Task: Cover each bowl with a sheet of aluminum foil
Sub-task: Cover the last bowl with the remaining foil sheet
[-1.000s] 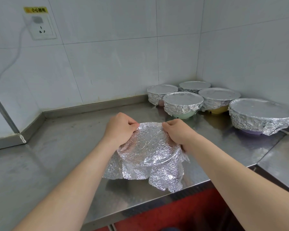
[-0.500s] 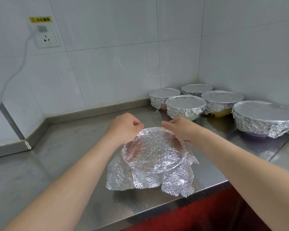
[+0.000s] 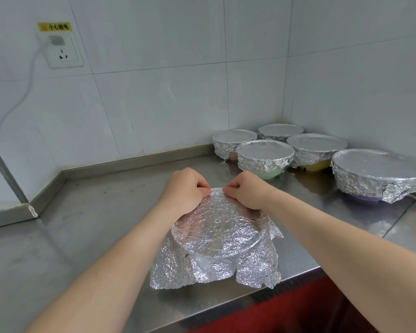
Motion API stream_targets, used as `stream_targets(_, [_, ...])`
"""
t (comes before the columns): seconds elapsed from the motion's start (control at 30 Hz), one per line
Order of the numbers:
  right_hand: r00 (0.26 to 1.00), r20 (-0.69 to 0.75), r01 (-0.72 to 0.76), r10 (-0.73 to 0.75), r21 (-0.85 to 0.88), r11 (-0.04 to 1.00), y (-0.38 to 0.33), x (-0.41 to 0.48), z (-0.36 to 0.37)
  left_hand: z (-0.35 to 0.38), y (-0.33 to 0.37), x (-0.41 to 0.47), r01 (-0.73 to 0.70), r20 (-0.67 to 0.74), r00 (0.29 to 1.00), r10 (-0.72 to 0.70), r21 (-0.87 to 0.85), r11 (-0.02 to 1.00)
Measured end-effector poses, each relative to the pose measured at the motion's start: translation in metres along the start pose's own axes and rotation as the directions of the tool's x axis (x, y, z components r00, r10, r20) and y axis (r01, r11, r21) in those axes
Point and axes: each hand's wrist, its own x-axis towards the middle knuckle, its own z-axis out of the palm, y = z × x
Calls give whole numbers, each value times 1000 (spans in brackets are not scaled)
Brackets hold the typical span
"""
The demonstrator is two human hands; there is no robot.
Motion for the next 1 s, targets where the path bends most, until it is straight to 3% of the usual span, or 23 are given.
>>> stream_targets(0.07, [999, 38, -31, 27, 100, 995, 1, -8, -6, -3, -4, -4, 9, -13, 1000, -9, 40, 999])
stream_targets(0.13, [994, 59, -104, 88, 346, 933, 8, -21, -14, -9, -12, -8, 49, -8, 999, -48, 73, 996])
stream_targets(0.2, [986, 106, -168, 130, 654, 738, 22, -35, -20, -16, -19, -11, 88, 8, 996, -90, 114, 990])
stream_targets(0.27, [984, 137, -178, 114, 786, 592, 37, -49, -17, -24, -19, -16, 93, 35, 994, -99, 136, 986])
stream_targets(0.33, [988, 130, -154, 83, 818, 554, 51, -59, -5, -27, -8, -29, 38, 41, 998, -41, 64, 997])
stream_targets(0.43, [990, 112, -138, 84, 866, 481, 59, -66, 10, -24, 22, -65, -153, 65, 985, 159, -92, 984])
stream_targets(0.57, [998, 44, -58, 46, 937, 346, 55, -74, 20, 3, 47, -107, -347, 143, 932, 332, 95, 933])
stream_targets(0.7, [992, -53, 11, 110, 936, 352, 44, -83, 29, 18, 43, -110, -411, 29, 911, 411, 155, 899])
stream_targets(0.9, [940, -207, 53, 270, 874, 483, 21, -91, 47, 28, 42, -107, -467, -62, 872, 485, 185, 864])
stream_targets(1.0, [920, -223, 74, 323, 907, 414, 18, -86, 57, 28, 44, -107, -464, -65, 874, 482, 187, 866])
